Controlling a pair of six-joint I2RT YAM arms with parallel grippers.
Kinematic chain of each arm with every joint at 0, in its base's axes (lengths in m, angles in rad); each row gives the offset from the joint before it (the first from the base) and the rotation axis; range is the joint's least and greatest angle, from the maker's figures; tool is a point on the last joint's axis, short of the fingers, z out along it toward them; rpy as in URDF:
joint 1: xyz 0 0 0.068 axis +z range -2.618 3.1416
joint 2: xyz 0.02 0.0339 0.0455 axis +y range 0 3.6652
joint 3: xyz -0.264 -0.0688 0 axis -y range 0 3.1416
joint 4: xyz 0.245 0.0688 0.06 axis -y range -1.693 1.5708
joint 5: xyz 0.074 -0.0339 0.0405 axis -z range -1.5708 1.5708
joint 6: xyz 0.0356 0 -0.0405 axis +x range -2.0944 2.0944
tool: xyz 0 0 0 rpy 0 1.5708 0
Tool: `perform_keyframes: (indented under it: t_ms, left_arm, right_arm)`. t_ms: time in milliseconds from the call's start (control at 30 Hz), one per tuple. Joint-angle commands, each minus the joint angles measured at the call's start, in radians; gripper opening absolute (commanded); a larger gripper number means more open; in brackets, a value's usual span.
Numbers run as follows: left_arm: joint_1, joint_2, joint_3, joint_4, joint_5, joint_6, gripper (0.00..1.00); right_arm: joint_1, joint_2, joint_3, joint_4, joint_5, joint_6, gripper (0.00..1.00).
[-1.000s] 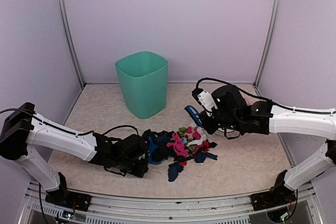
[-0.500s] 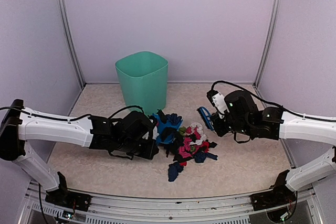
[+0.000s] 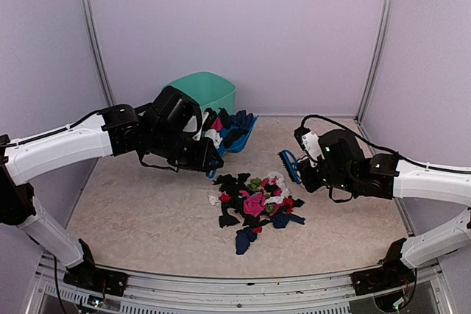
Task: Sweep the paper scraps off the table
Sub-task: Sweep the paper scraps into the dustpan, then dump the paper scraps in the dustpan into the trash bin.
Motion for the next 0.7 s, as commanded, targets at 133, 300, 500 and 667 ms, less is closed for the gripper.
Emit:
perform_keyframes:
  t_ms: [133,300,500,667]
  left_arm:
    - [0.161,0.029,0.247,-0.158,0.208,0.124,0.00]
    - [0.282,0.072,0.348,-0.152,0.375,0.159,0.00]
    - [0.410,0.134,0.404,-0.101,0.592,0.150,0.00]
    - [0.492,0.169,0.382,0.017,0.773,0.078,0.00]
  right_arm:
    - [-0.011,-0.008,-0.016,0.067,-0.017,0.011,0.00]
    - [-0.012,0.003,-0.015,0.084,-0.025,0.007,0.00]
    - [-0.012,0.022,-0.012,0.100,-0.031,0.005,0.00]
    - [-0.013,0.034,-0.007,0.102,-0.033,0.006,0.00]
